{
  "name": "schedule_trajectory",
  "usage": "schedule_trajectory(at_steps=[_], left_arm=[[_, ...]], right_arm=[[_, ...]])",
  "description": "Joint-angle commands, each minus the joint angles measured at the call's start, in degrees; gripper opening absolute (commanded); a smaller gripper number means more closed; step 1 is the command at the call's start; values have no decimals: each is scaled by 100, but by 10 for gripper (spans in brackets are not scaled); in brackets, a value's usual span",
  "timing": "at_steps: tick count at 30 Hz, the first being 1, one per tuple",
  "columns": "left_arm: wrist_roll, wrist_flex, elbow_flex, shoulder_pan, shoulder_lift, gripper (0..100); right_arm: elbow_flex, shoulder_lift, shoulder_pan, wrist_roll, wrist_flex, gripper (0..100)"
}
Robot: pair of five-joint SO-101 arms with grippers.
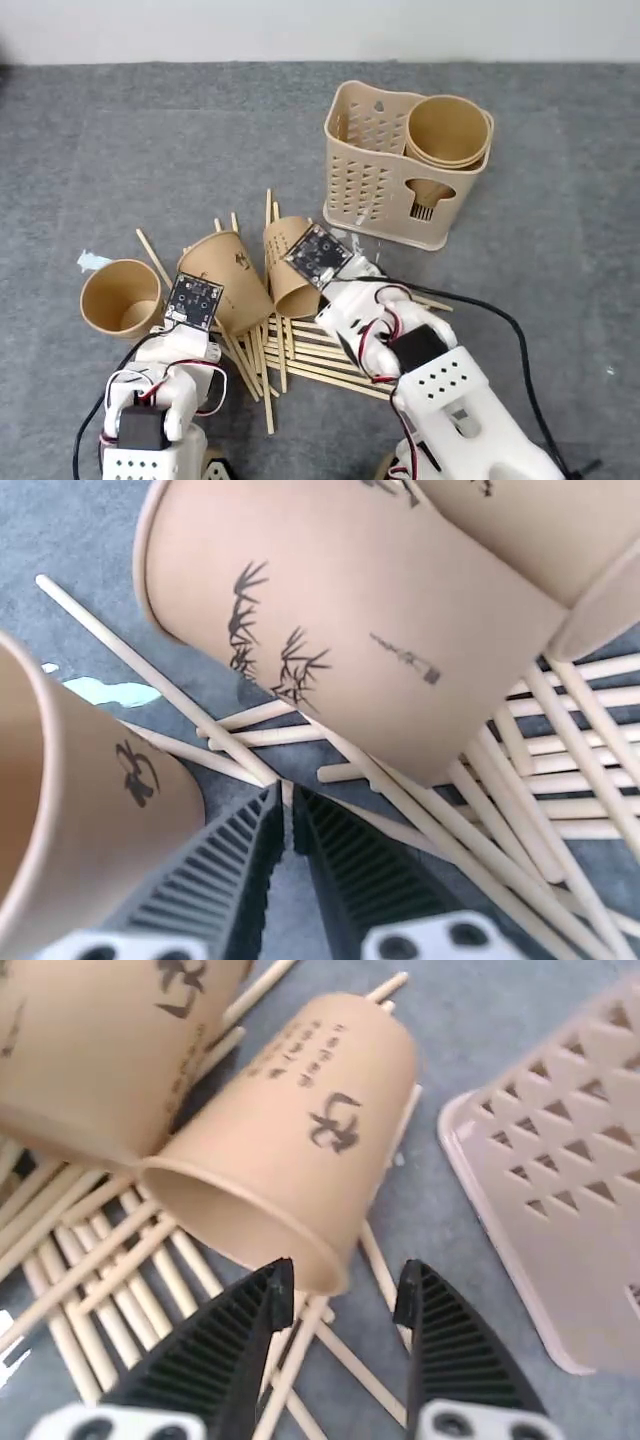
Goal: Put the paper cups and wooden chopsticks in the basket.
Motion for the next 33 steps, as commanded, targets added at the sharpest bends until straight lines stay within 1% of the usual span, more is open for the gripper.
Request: schedule_trajectory(at_steps=[1, 2, 4, 10, 13, 19, 22, 33], left_arm=[[-9, 18, -31, -26, -79, 15], [-9, 18, -31, -26, -79, 15], [-9, 18, -31, -26, -79, 15], [-9, 18, -31, -26, -79, 15], [-9, 18, -31, -26, -79, 15], [-9, 18, -31, -26, -79, 15], [-9, 18, -31, -26, -79, 15], [-9, 18, -31, -26, -79, 15]], right_arm=[[-44, -127, 136, 35, -110, 104], [-44, -127, 119, 35, -110, 88], [-44, -127, 101, 26, -110, 95], [-26, -127, 101, 18, -101, 192], [-26, -127, 66, 18, -101, 193], [-53, -127, -347, 18, -189, 193], [-53, -119, -321, 44, -374, 193], [-44, -110, -259, 44, -400, 170]])
